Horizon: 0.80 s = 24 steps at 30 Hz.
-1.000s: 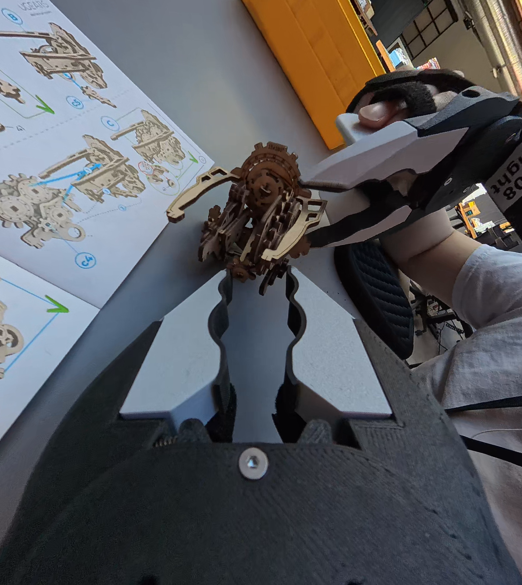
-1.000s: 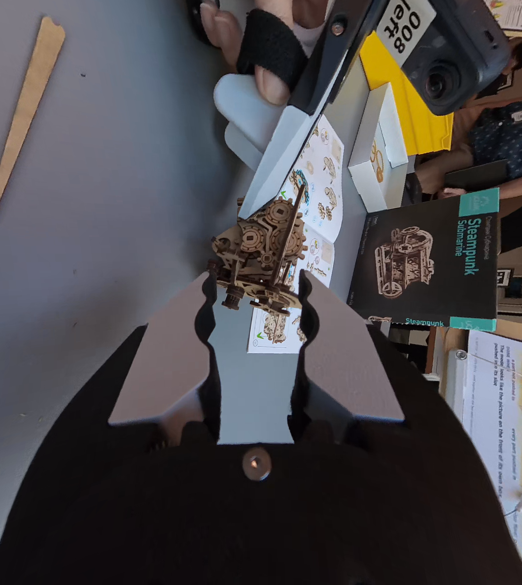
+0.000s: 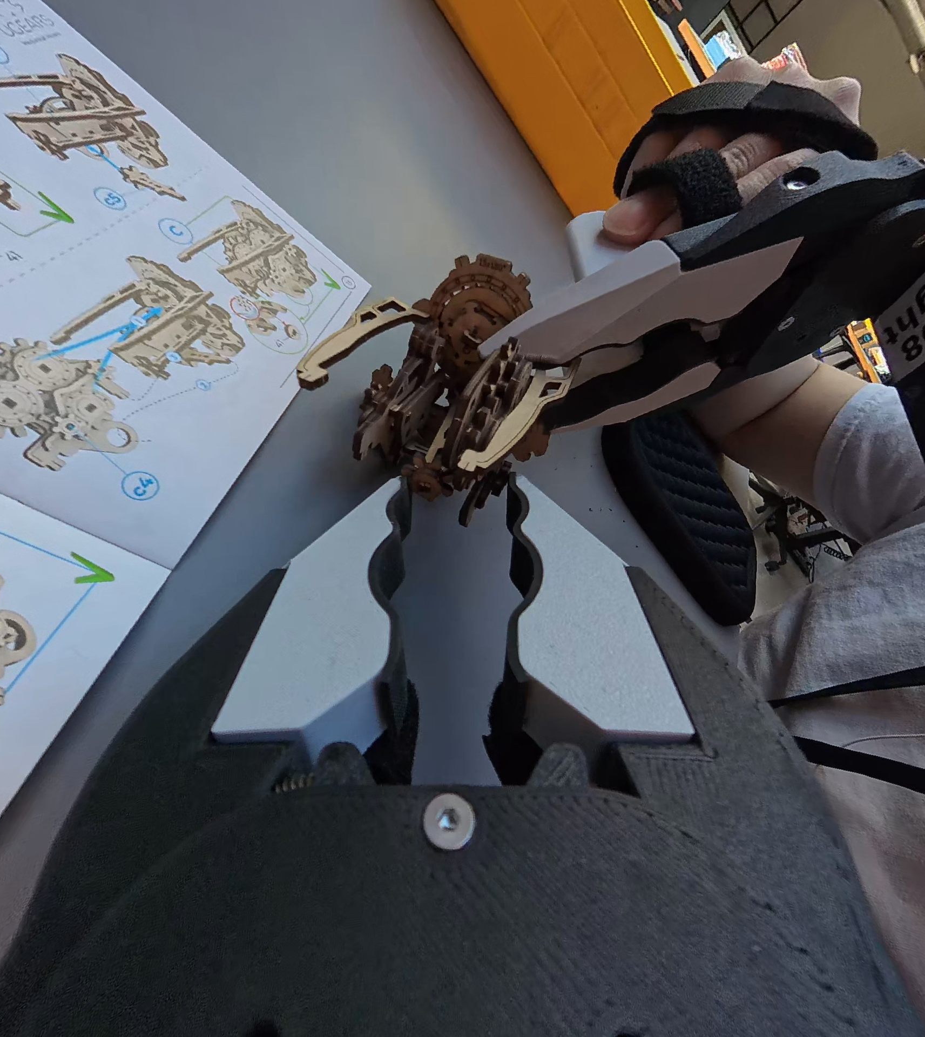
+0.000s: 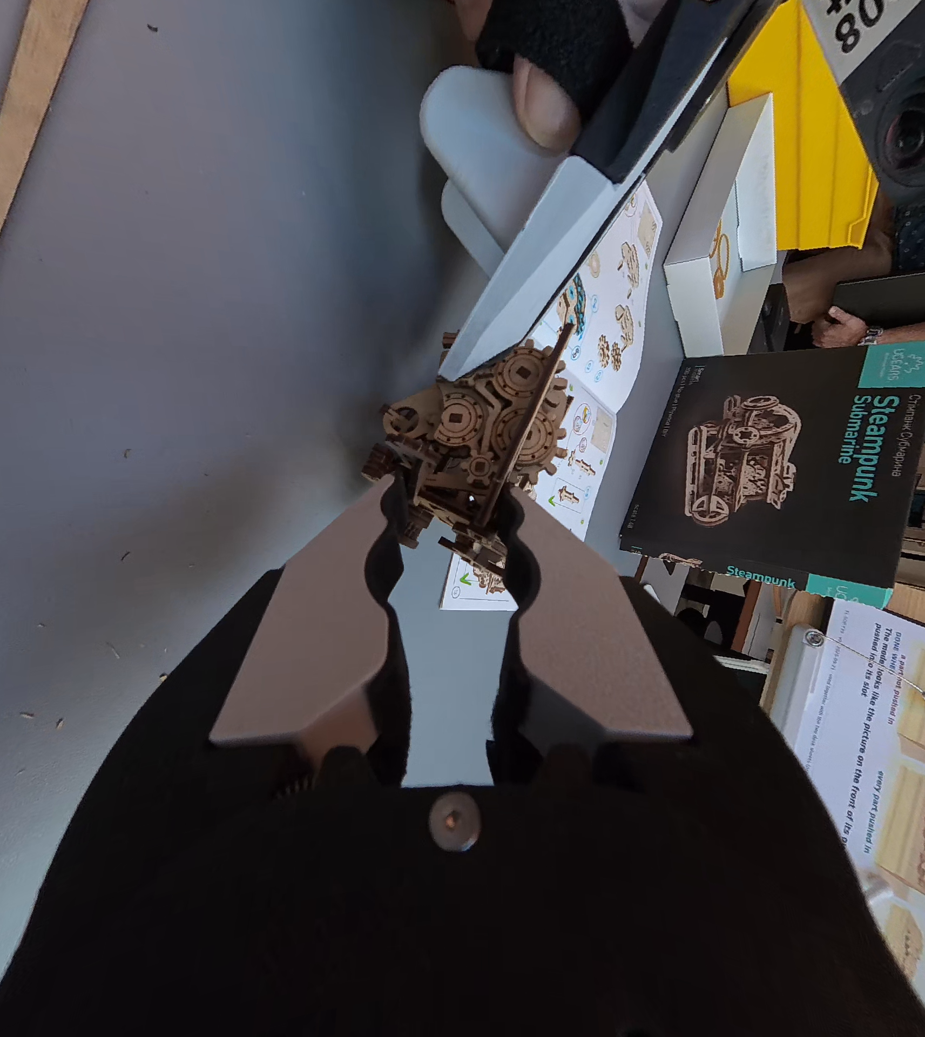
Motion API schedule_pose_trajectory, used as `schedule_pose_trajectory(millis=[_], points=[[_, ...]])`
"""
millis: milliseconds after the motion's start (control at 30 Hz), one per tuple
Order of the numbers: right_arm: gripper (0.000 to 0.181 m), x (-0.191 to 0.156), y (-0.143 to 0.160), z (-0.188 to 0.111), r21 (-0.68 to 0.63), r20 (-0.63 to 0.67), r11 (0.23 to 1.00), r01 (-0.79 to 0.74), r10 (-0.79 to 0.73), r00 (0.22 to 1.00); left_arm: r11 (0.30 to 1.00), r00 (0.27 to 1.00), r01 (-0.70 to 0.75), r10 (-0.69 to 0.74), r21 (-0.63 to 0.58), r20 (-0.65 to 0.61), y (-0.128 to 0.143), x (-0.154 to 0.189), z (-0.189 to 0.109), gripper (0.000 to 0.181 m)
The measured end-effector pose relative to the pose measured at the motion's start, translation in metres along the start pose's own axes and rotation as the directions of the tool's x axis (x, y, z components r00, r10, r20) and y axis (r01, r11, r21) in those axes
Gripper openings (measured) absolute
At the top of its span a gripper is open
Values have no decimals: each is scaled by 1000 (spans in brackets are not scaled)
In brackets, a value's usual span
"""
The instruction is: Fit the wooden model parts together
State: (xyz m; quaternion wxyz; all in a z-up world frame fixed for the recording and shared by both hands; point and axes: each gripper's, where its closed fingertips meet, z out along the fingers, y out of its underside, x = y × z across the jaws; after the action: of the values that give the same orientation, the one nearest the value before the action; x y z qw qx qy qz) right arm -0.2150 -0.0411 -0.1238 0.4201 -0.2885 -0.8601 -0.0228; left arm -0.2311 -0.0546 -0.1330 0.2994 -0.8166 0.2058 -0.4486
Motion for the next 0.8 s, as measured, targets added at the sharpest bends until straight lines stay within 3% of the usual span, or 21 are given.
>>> schedule_pose_trajectory(millis=[800], points=[[33, 3, 4, 3, -104, -38, 992, 66, -70, 997, 1000, 1000, 11, -11, 3, 12, -1, -3, -2, 32]])
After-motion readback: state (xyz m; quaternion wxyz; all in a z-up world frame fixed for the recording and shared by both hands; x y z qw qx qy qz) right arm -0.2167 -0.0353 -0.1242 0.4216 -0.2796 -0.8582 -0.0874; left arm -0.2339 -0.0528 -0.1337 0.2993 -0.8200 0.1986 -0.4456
